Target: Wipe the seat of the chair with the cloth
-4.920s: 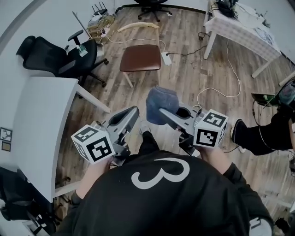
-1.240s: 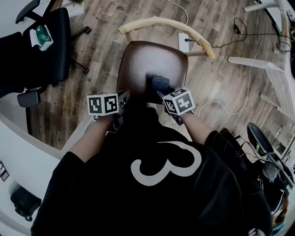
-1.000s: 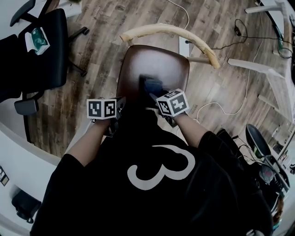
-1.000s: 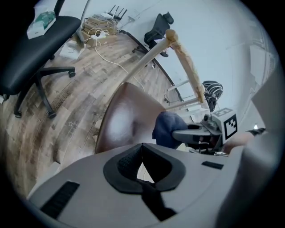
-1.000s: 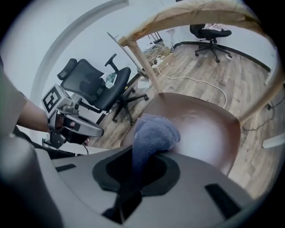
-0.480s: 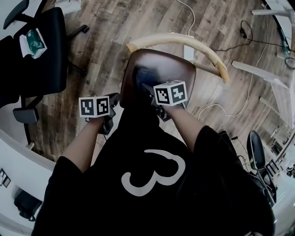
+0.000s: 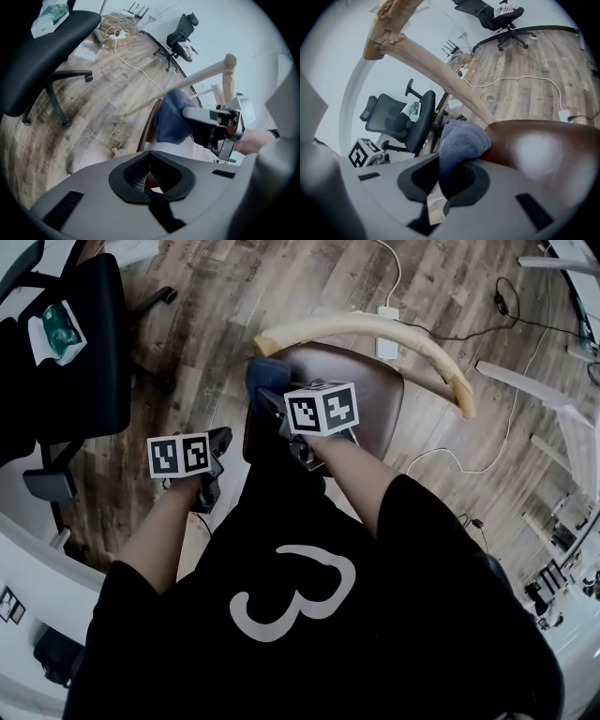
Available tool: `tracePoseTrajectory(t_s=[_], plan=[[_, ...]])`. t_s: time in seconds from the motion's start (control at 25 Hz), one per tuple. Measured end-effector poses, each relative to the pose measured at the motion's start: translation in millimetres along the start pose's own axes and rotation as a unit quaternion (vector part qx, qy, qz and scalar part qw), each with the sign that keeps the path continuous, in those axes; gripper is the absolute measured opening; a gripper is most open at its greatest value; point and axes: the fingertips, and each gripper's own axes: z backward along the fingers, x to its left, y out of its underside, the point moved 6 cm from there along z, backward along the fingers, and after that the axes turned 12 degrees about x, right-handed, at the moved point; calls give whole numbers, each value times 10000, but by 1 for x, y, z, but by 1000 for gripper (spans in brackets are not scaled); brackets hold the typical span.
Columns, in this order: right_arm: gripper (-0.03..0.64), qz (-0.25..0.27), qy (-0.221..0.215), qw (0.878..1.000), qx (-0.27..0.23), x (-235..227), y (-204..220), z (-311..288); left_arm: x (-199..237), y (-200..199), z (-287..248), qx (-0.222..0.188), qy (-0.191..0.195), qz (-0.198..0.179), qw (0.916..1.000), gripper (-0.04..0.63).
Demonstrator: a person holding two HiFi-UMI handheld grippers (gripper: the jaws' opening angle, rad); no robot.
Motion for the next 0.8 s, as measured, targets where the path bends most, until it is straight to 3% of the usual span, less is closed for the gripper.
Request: tracePoseTrajectory(t_s=[0.2, 0.4, 0.64, 0.8], plan=[[51, -104, -159, 9996, -223, -1, -16, -12, 2, 5, -9, 219, -55, -51, 9997, 14], [51, -103, 17, 9996, -260, -12, -23, -23, 4, 0, -7, 266, -75, -187, 9994, 14], [51, 442, 523, 9976, 73, -26, -23, -31, 18, -8, 0, 171, -69, -108, 9998, 14], [51, 501, 859, 9948, 219, -43, -18, -32, 21, -10, -2, 155, -101, -30, 9998, 14]])
